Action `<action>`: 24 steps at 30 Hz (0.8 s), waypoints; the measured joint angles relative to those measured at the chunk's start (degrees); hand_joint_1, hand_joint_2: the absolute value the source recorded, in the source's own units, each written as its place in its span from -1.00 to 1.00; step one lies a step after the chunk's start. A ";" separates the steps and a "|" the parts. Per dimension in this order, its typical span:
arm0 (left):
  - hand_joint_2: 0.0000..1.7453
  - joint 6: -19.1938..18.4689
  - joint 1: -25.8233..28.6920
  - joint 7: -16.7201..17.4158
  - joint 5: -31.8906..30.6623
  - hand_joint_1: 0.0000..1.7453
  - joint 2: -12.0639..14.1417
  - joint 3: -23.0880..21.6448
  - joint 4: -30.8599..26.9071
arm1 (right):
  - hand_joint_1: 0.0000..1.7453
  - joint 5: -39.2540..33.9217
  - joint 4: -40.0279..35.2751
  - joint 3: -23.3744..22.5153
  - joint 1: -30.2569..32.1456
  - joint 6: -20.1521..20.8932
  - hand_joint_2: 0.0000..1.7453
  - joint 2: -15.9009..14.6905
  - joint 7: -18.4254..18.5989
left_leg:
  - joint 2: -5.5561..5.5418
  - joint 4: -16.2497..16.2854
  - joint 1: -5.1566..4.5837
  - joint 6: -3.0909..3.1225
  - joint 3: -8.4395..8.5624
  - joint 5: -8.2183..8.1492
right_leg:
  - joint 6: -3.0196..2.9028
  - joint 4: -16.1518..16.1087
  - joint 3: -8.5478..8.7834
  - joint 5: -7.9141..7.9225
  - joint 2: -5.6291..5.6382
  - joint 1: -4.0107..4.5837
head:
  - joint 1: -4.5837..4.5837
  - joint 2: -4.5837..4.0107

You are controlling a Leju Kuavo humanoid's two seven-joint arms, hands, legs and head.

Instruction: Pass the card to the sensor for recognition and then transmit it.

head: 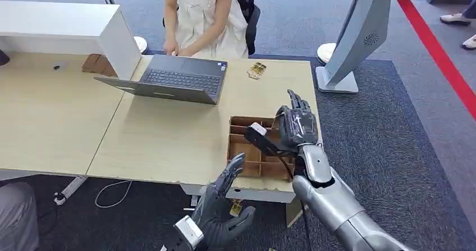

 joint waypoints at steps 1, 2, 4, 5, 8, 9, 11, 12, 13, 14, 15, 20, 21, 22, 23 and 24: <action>1.00 -0.13 0.01 -0.02 -0.05 -1.00 0.00 0.02 0.04 | 1.00 0.35 -0.77 -0.41 -0.03 -0.87 1.00 -0.15 0.48 | 0.00 0.00 0.00 0.00 0.00 0.00 | 0.00 0.00 0.00 0.00 0.00 0.00 | 0.00 0.00; 1.00 -0.17 0.01 -0.11 -0.07 -1.00 -0.04 0.02 0.09 | 1.00 0.57 -1.81 -0.85 -0.06 -1.40 1.00 -0.33 0.92 | 0.00 0.00 0.00 0.00 0.01 0.00 | 0.00 0.00 0.00 0.00 0.00 0.00 | 0.02 0.00; 1.00 -0.50 -0.02 -0.39 -0.07 -1.00 -0.18 0.04 0.41 | 1.00 0.94 -3.99 -1.59 -0.16 -1.44 1.00 -0.90 1.81 | 0.00 0.00 0.00 0.00 0.00 0.00 | 0.00 0.00 0.00 0.00 0.00 0.00 | 0.02 0.00; 1.00 -0.59 -0.02 -0.57 -0.05 -1.00 -0.24 0.04 0.57 | 1.00 1.03 -4.84 -1.98 -0.28 -1.42 1.00 -1.15 2.21 | 0.00 0.00 0.00 0.00 0.01 0.00 | 0.00 0.00 0.00 0.00 0.00 0.00 | 0.00 0.00; 1.00 -1.55 -0.10 -1.01 0.02 -1.00 -0.39 0.04 0.96 | 1.00 1.88 -7.89 -3.30 -0.55 -1.24 1.00 -2.03 3.50 | 0.00 0.00 -0.01 0.00 0.02 0.00 | 0.00 -0.01 0.00 0.00 0.00 -0.01 | 0.02 0.00; 1.00 -1.99 -0.13 -1.01 0.11 -1.00 -0.44 0.04 1.07 | 1.00 2.23 -8.81 -3.78 -0.60 -1.07 1.00 -2.32 3.91 | 0.00 0.00 -0.01 0.00 0.03 0.00 | 0.00 -0.01 0.01 0.00 0.00 -0.01 | 0.00 0.00; 1.00 -2.80 -0.16 -1.03 0.15 -1.00 -0.52 0.07 1.29 | 1.00 2.78 -10.67 -4.83 -0.59 -0.61 1.00 -3.02 4.64 | 0.00 0.00 -0.01 0.00 0.03 0.00 | 0.00 -0.01 0.00 0.00 0.00 -0.01 | 0.00 0.02; 1.00 -3.38 -0.18 -1.09 0.17 -1.00 -0.61 0.07 1.46 | 1.00 3.17 -11.49 -5.29 -0.58 -0.26 1.00 -3.43 4.94 | 0.00 0.00 -0.01 0.00 0.03 0.00 | 0.00 -0.01 0.00 0.00 0.00 -0.01 | 0.00 0.00; 1.00 -3.95 -0.21 -1.24 0.24 -1.00 -0.70 0.09 1.60 | 1.00 3.54 -12.30 -5.70 -0.57 0.09 1.00 -3.82 5.29 | 0.00 0.00 -0.01 0.00 0.04 0.00 | 0.00 -0.01 0.00 0.00 0.00 -0.01 | 0.00 0.00; 1.00 -4.46 -0.26 -1.36 0.24 -1.00 -0.77 0.09 1.77 | 1.00 3.89 -12.94 -6.10 -0.52 0.51 1.00 -4.11 5.49 | 0.00 0.00 -0.01 0.00 0.04 0.00 | 0.00 -0.02 0.00 0.00 0.00 -0.01 | 0.00 0.00; 1.00 -5.16 -0.32 -1.66 0.24 -1.00 -0.92 0.09 1.99 | 1.00 4.50 -13.68 -6.56 -0.35 1.14 1.00 -4.55 5.69 | 0.00 0.00 -0.01 0.00 0.04 0.00 | 0.00 -0.02 0.00 0.00 0.00 -0.01 | 0.00 0.00; 1.00 -5.84 -0.79 -5.37 1.22 -1.00 -1.57 0.04 3.36 | 1.00 9.06 -15.10 -7.89 0.53 4.27 1.00 -5.55 6.87 | -0.01 0.00 -0.01 0.00 0.01 0.00 | 0.00 -0.01 0.00 0.00 0.01 -0.01 | -0.02 0.00; 1.00 -5.22 -1.02 -7.25 2.12 -1.00 -1.85 -0.11 4.14 | 1.00 10.35 -15.08 -8.04 0.49 4.94 1.00 -5.51 6.87 | -0.01 0.00 -0.01 0.00 0.01 0.00 | 0.00 0.00 0.01 0.00 0.01 -0.01 | 0.02 0.00; 1.00 -4.78 -1.26 -8.62 2.93 -1.00 -2.10 -0.22 4.70 | 1.00 11.30 -15.03 -8.02 0.41 5.65 1.00 -5.40 6.82 | -0.01 0.00 0.00 0.00 0.00 0.00 | 0.00 0.00 0.01 0.00 0.01 0.00 | 0.00 0.00; 1.00 -4.39 -1.52 -9.60 3.59 -1.00 -2.32 -0.46 5.38 | 1.00 12.00 -14.95 -8.00 0.27 6.50 1.00 -5.13 6.56 | -0.01 0.00 0.00 0.00 0.00 0.00 | 0.00 0.01 0.01 0.00 0.01 0.00 | 0.02 0.00; 1.00 -4.02 -1.78 -10.39 4.11 -1.00 -2.51 -0.68 5.90 | 1.00 12.46 -14.77 -7.91 0.00 7.42 1.00 -4.81 6.27 | -0.01 0.00 0.00 0.00 -0.01 0.00 | 0.00 0.02 0.01 0.00 0.01 0.00 | -0.02 0.00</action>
